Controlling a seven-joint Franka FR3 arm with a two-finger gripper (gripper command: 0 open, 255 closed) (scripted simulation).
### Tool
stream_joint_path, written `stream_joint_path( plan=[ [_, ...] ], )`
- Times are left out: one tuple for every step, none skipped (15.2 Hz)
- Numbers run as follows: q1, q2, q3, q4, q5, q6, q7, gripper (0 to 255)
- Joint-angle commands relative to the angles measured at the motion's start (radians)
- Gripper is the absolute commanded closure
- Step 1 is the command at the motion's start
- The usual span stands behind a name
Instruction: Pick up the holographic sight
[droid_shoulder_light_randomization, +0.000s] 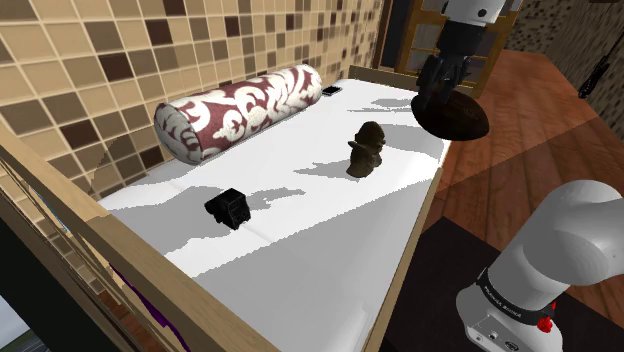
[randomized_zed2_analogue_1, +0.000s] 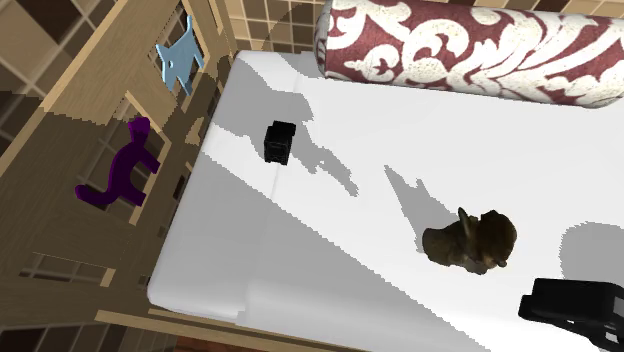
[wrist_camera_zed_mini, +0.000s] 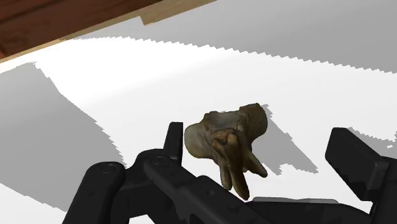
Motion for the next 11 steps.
stream_joint_path(
  plan=[
    [0.000,0.000,0.000,0.000,0.000,0.000,0.000,0],
    [0.009,0.011,0.017,-0.007,0.012,0.021,0.015,0],
    [0.017,0.022,0.034,-0.014,0.024,0.041,0.030,0],
    [0.026,0.035,0.051,-0.019,0.036,0.062,0.044,0],
    [0.035,0.049,0.067,-0.023,0.048,0.084,0.059,0],
    [0.043,0.064,0.084,-0.026,0.059,0.105,0.073,0],
    [0.052,0.080,0.101,-0.028,0.069,0.126,0.087,0],
    [0.060,0.097,0.118,-0.029,0.079,0.147,0.101,0],
    [0.068,0.115,0.135,-0.028,0.089,0.169,0.115,0],
    [0.076,0.134,0.152,-0.027,0.098,0.190,0.129,0],
    [0.083,0.154,0.168,-0.024,0.106,0.211,0.143,0]
  ],
)
